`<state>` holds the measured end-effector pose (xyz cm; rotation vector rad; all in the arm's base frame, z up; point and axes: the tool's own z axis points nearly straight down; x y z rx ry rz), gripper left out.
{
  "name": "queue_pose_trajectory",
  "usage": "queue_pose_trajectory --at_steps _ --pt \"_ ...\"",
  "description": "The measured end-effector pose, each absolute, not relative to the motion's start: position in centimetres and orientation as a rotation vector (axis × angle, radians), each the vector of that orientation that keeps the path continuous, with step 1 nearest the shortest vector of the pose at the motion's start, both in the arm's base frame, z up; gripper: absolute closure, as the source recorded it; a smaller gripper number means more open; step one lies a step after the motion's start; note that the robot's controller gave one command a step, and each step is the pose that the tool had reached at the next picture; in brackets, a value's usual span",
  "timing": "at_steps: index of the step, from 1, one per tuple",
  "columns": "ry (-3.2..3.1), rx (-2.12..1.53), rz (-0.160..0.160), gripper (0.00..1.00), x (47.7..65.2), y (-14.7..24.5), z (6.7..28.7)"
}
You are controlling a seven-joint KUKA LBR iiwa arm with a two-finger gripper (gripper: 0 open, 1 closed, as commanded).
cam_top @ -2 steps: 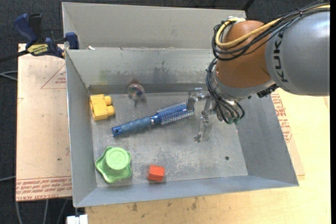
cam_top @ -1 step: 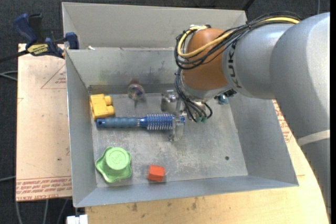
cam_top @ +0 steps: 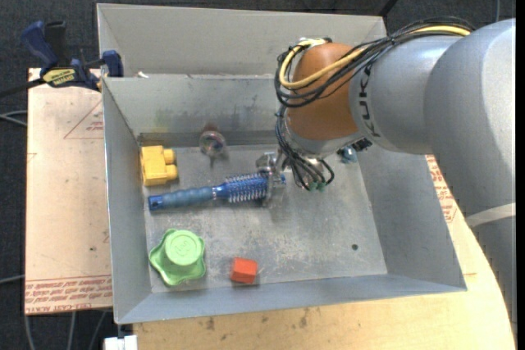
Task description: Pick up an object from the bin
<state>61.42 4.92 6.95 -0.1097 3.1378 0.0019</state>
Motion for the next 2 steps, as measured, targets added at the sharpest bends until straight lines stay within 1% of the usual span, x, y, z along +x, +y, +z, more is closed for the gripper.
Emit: queue_pose_trajectory --at_steps 1,2 --pt "3.12 -0.262 -0.001 1.0 62.0 3.5 21.9" --pt "2.952 -1.062 -0.001 1.0 58.8 4.2 26.6"
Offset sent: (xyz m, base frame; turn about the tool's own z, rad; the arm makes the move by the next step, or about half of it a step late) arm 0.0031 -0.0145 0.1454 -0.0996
